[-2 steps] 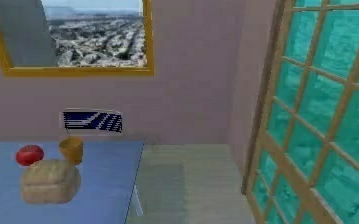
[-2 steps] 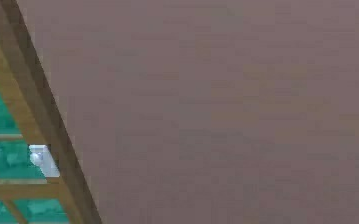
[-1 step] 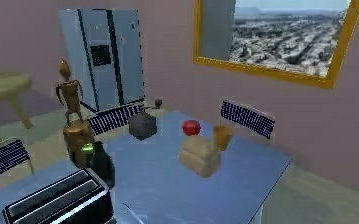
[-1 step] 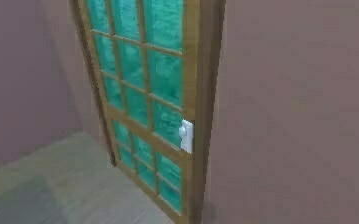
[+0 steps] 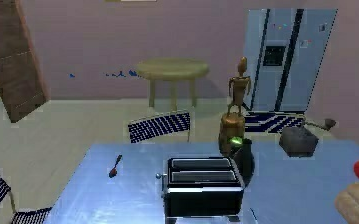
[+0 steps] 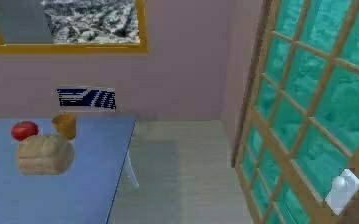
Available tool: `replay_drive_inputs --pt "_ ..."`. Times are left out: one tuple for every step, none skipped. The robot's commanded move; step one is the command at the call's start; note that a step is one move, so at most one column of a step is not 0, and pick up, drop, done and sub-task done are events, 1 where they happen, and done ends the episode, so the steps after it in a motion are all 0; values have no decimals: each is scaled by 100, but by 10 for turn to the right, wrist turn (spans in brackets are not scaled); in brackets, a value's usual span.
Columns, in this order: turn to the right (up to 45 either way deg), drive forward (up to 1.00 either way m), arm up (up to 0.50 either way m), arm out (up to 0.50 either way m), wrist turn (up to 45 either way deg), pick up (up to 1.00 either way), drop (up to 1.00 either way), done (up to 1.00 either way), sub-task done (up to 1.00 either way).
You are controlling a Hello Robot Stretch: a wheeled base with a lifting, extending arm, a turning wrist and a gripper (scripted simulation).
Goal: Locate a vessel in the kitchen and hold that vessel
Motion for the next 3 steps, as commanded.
replay_drive_inputs --pt "-450 0 0 0 0 0 0 0 0" --pt "-240 0 0 0 0 0 0 0 0" --pt "0 0 50 0 0 0 0 0 0"
